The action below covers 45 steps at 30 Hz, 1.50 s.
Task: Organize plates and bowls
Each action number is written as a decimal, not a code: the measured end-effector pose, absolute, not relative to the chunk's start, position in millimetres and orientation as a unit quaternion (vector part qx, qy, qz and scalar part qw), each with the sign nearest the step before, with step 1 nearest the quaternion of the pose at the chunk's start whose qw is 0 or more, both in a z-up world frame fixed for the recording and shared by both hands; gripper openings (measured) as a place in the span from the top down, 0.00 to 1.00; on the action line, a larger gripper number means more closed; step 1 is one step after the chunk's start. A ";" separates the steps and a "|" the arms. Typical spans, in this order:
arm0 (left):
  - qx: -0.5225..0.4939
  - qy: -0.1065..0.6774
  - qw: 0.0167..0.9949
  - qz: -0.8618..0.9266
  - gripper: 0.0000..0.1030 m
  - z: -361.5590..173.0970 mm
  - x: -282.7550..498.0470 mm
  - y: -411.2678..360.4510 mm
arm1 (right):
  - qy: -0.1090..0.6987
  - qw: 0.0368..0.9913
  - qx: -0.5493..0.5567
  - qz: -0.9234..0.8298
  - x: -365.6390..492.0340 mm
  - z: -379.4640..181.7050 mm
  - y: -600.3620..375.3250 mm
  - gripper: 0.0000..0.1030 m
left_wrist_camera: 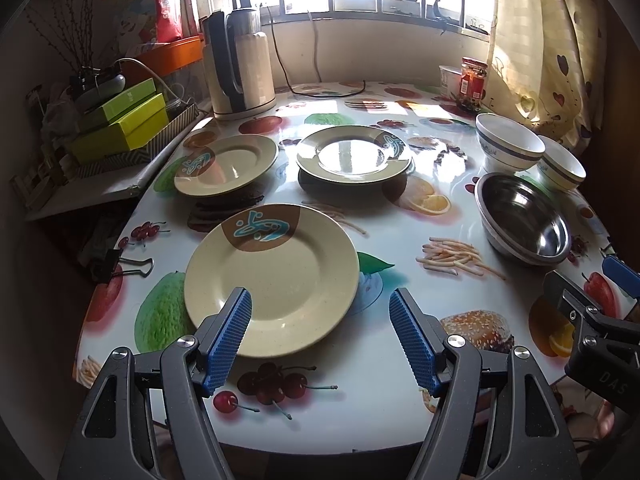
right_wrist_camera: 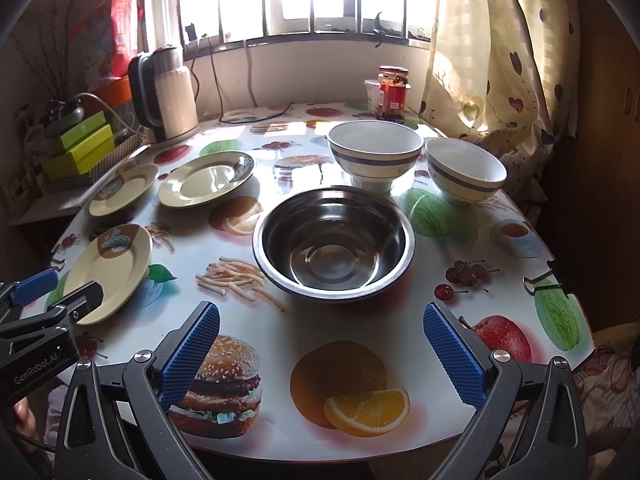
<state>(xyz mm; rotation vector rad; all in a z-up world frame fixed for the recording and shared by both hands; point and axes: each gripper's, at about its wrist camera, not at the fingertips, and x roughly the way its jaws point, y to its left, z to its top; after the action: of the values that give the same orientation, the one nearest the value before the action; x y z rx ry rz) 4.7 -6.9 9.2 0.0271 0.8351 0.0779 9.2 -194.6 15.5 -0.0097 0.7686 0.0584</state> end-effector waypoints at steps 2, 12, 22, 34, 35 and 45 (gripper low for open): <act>0.013 0.406 0.913 0.037 0.30 9.0 5.0 -7.0 | 0.375 0.926 -0.004 0.028 9.1 15.8 -194.8 0.00; 0.009 0.410 0.911 0.035 0.30 11.2 18.4 -2.2 | 0.364 0.930 -0.004 0.045 21.1 19.6 -189.1 0.00; -0.019 0.413 0.910 0.018 0.30 23.4 57.9 26.9 | 0.350 0.932 -0.001 0.097 74.3 47.3 -186.1 0.00; -0.075 0.431 0.899 -0.007 0.30 34.3 122.0 53.2 | 0.384 0.912 -0.004 0.141 161.7 57.3 -164.2 0.00; -0.078 0.436 0.897 -0.008 0.31 33.2 127.9 54.0 | 0.388 0.910 0.000 0.144 168.9 55.8 -161.4 0.00; -0.113 0.468 0.877 -0.015 0.46 13.4 171.4 58.4 | 0.438 0.886 0.038 0.147 223.2 29.0 -136.1 0.10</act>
<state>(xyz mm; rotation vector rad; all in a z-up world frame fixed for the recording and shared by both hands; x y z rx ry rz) 171.4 58.4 13.4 -0.2362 0.9758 -0.0307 223.2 -136.1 29.0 0.0799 0.9107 0.3063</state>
